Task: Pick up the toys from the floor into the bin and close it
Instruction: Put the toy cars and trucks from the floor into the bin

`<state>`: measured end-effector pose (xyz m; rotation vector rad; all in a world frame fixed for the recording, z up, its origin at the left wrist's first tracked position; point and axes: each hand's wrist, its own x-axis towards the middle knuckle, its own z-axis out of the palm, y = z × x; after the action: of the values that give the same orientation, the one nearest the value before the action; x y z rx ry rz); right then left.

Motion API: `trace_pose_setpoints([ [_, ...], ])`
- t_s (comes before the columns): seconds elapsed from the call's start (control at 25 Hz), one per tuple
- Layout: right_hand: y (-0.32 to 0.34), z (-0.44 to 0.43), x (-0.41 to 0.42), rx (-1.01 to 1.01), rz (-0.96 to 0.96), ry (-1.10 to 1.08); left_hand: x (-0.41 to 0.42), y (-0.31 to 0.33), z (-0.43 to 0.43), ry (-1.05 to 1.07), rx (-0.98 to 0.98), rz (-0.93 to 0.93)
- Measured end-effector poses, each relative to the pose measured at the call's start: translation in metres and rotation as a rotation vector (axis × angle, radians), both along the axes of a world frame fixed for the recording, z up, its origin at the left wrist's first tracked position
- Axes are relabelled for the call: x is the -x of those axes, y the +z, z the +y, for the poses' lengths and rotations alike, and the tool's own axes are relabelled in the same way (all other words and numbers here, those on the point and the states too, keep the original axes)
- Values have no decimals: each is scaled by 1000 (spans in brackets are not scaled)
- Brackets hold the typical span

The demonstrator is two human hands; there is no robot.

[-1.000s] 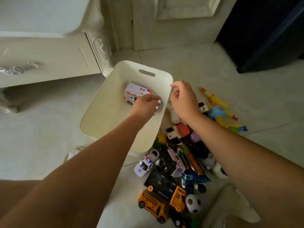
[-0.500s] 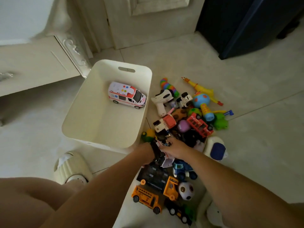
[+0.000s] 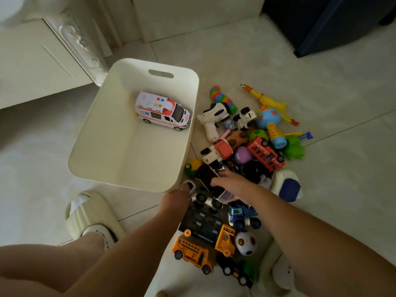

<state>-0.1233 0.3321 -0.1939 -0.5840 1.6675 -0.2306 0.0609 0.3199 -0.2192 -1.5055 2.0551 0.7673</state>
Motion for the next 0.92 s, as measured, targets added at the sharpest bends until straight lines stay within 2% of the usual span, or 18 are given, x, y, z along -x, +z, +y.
trace_pose_setpoints([
  [0.36,4,18,15,3,-38,-99,-1,10,4,-214,149,28],
  [0.44,9,20,17,20,-42,-108,-2,12,4,-172,154,33],
  [0.56,12,25,20,28,-21,-108,-8,5,11,43,96,11],
  [0.72,9,29,22,14,-24,-110,-16,-11,18,213,21,-47],
  [0.92,2,25,17,-17,-54,-127,-12,-33,8,410,-125,23],
])
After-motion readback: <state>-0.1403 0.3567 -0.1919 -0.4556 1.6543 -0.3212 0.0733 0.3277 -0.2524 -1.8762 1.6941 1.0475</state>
